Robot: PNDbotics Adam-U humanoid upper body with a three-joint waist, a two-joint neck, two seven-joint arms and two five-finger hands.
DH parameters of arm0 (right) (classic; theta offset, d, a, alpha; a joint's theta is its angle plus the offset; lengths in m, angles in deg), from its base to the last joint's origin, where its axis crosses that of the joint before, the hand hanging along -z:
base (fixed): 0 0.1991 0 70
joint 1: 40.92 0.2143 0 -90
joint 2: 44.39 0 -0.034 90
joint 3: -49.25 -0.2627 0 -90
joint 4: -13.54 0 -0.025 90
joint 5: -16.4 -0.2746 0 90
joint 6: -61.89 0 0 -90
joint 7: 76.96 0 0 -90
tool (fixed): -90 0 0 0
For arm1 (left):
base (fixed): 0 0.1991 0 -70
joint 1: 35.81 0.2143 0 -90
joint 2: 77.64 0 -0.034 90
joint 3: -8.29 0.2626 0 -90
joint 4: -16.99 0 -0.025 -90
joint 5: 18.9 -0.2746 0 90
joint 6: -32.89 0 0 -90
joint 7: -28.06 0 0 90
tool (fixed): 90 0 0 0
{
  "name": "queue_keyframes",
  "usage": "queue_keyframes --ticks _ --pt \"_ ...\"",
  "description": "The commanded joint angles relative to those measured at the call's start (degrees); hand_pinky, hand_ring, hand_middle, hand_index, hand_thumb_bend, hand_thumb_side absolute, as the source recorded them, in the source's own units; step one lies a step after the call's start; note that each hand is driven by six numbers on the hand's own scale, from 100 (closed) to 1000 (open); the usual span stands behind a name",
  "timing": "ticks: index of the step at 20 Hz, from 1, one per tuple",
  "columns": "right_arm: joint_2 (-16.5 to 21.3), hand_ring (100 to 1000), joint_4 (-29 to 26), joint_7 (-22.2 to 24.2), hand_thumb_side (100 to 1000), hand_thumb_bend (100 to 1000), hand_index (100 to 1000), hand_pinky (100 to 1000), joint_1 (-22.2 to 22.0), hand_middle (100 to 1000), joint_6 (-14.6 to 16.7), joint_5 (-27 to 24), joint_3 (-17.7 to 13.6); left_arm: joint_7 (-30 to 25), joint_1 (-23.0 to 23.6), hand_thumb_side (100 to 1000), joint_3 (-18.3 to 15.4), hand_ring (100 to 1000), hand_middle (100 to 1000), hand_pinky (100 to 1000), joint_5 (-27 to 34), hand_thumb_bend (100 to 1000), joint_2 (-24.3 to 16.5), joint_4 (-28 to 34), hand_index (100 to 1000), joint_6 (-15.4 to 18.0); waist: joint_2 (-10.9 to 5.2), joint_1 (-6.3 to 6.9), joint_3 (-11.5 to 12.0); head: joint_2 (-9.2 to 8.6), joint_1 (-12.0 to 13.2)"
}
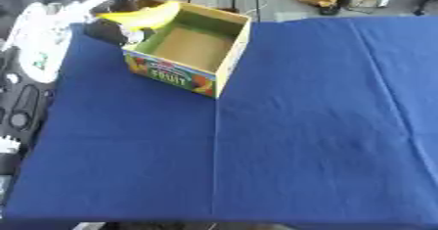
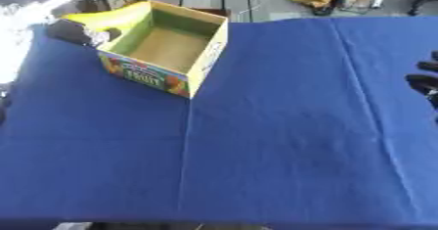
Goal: Pick up objects on the table and place them in the box.
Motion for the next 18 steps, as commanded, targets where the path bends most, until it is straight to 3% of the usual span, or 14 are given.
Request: queue_keyframes --ticks 1,4,11,14,18 --pt "0.66 676 -0.57 0.36 909 100 808 818 0.87 689 0.01 -0.29 0.10 2.32 -3.34 406 -0.48 472 417 641 -2.03 440 0.51 -3.76 499 -1.89 -0.60 -0.13 -0.42 0.19 0.54" --pt "0.53 676 -0.57 0.60 909 100 808 818 1.08 689 -0.07 -0.32 0.32 4.72 -5.74 406 -0.42 475 420 642 -3.81 442 1.93 -7.97 501 -3.47 -0.46 -0.09 -1.02 -0.14 0.96" --pt "0.47 676 -0.52 0.77 909 100 808 818 1.14 689 -0.14 -0.34 0.47 11.02 -8.55 411 -0.31 481 425 643 -5.82 450 2.66 -18.19 507 -0.63 -0.46 0.00 -1.56 -0.24 1.37" --pt "0.01 675 -0.44 1.22 909 100 808 819 1.35 689 -0.37 -0.40 0.98 13.89 -9.61 482 -2.54 532 481 676 -8.42 481 5.06 -22.84 568 -2.71 -0.29 0.16 -3.21 -1.00 2.25" --pt "-0.11 675 -0.38 1.52 908 100 808 819 1.49 688 -0.48 -0.42 1.16 17.07 -10.97 525 -1.89 590 550 702 -12.19 515 7.25 -29.01 640 -6.36 -0.12 0.33 -4.27 -1.24 2.90"
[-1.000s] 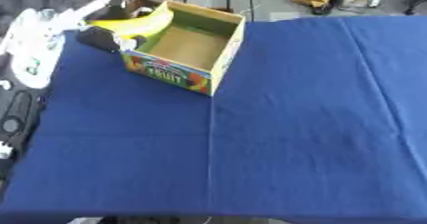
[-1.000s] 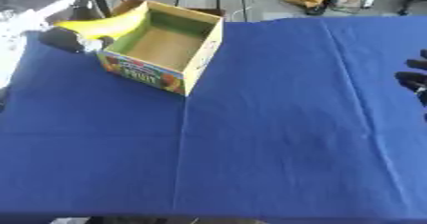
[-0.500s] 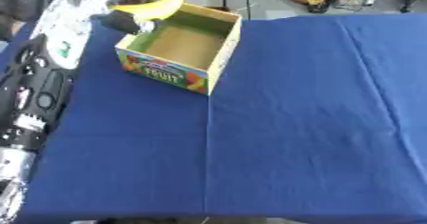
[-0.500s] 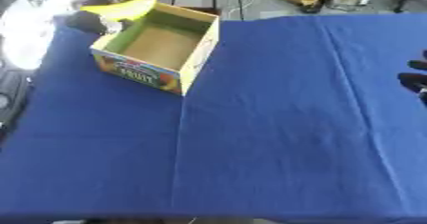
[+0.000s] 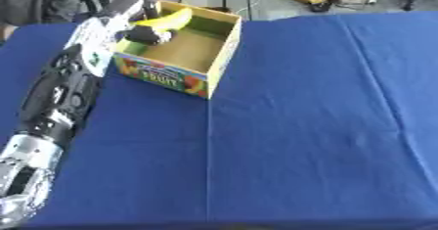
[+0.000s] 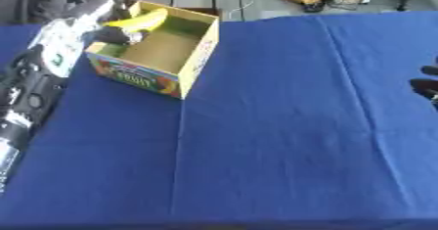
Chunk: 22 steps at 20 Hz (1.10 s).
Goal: Pick up objects on the table and place them in the box.
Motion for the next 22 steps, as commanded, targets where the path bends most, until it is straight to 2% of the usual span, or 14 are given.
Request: queue_keyframes --ticks 1,6,12,17,19,22 --pt "0.46 675 -0.44 0.34 908 100 808 819 0.96 688 0.04 -0.37 -0.03 2.29 -2.37 535 0.06 599 564 705 -2.93 521 0.41 -4.10 654 -2.35 -0.62 -0.11 -0.24 -0.64 0.56" --pt "0.42 675 -0.42 0.41 908 100 808 819 0.94 688 0.01 -0.35 -0.04 5.41 -3.42 559 0.59 618 593 710 -4.15 537 0.78 -10.06 680 -2.15 -0.57 0.04 -0.44 -0.60 0.45" --pt "0.40 675 -0.41 0.40 907 100 808 819 0.90 688 0.03 -0.38 -0.14 6.67 -3.42 565 0.80 623 597 710 -3.36 539 0.48 -10.97 682 -1.68 -0.70 0.02 -0.40 -0.60 0.37" --pt "0.35 675 -0.39 0.41 907 100 808 818 0.78 688 0.05 -0.37 -0.22 7.73 -3.39 585 0.89 659 615 722 -1.75 573 -0.04 -8.80 692 -0.64 -0.95 -0.05 -0.18 -0.62 0.21" --pt "0.40 675 -0.39 0.32 907 100 808 818 0.67 688 0.11 -0.37 -0.35 8.40 -3.33 609 1.03 683 623 732 -0.38 611 -0.67 -6.50 693 0.43 -1.02 -0.10 -0.06 -0.64 0.10" --pt "0.50 675 -0.39 0.16 906 100 808 818 0.48 688 0.18 -0.34 -0.56 9.76 -3.11 644 1.27 692 629 735 2.22 621 -1.92 -2.22 691 2.47 -1.10 -0.12 0.29 -0.60 -0.17"
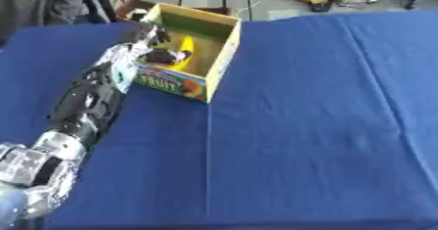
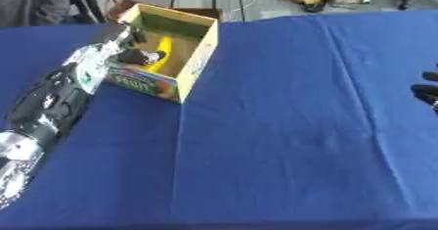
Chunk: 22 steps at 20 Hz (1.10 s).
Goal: Pick up objects on the table and place them in the box.
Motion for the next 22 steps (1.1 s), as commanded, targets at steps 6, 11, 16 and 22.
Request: queue_keyframes --ticks 6,11,16,22 --pt "1.05 675 -0.68 -0.50 906 100 808 818 -0.15 688 0.51 -0.27 -1.27 6.22 2.81 772 -0.93 707 640 746 7.65 588 -7.29 13.23 693 6.77 -1.56 -0.32 1.58 -0.67 -1.43" --pt "1.40 675 -0.86 -1.10 905 100 807 818 -0.17 688 0.76 -0.18 -1.95 10.83 9.92 841 -4.96 669 610 717 12.27 517 -6.81 20.75 664 11.39 -1.07 -0.29 3.84 -1.15 -3.22" --pt "1.83 674 -1.07 -1.67 905 100 807 818 0.17 688 1.03 -0.10 -2.63 14.73 17.47 835 -5.72 657 603 710 16.92 558 -3.92 28.28 658 12.77 -0.01 -0.57 5.72 -2.19 -4.81" --pt "1.72 675 -1.09 -1.68 906 100 807 818 -0.01 688 0.98 -0.14 -2.49 13.70 26.58 833 -5.50 639 591 699 22.53 556 -1.42 36.09 653 7.65 -0.30 -0.82 6.62 -2.00 -4.62"
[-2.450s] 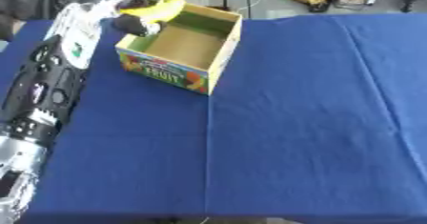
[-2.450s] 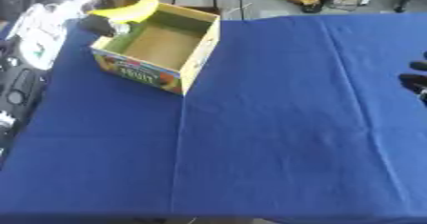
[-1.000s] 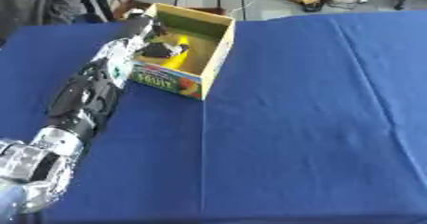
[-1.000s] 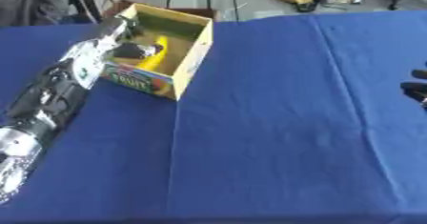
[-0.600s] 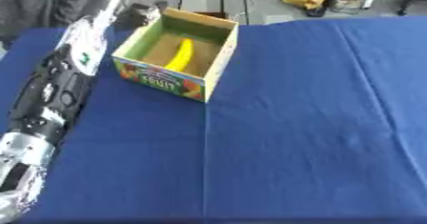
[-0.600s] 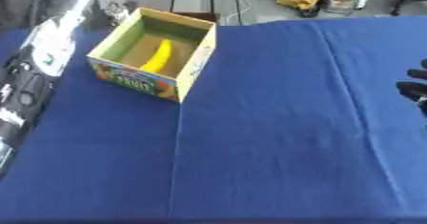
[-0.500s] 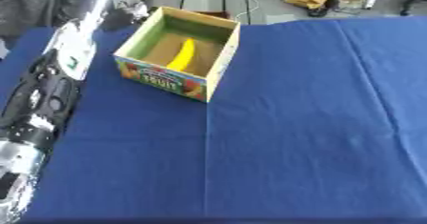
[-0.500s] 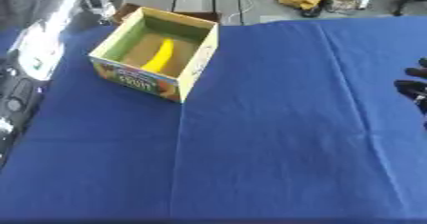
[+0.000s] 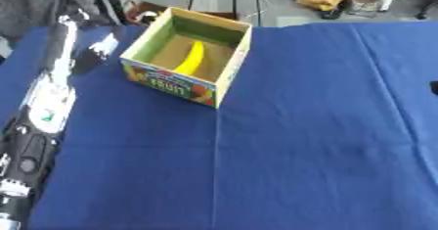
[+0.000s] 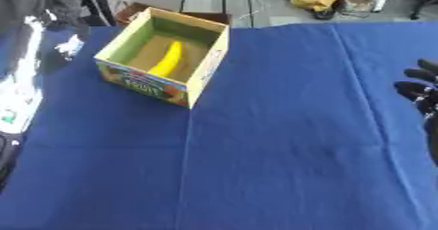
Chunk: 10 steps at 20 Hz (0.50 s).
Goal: Pick up objects on the table and place them in the box.
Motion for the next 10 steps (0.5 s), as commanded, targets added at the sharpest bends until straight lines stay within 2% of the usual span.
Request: queue_keyframes --ticks 1,10 --pt "1.58 675 -1.08 0.01 906 100 807 818 0.54 688 -0.02 -0.15 -0.30 0.02 2.50 836 -0.01 635 590 698 3.14 551 0.00 5.58 652 -2.23 -1.17 -0.17 0.11 -0.30 0.23" --pt "1.40 675 -0.84 0.57 906 100 808 818 0.02 687 -0.27 -0.24 0.29 -0.58 16.52 841 1.25 625 582 693 11.93 546 1.95 19.85 649 -5.07 -2.21 -0.12 -0.47 0.86 1.20"
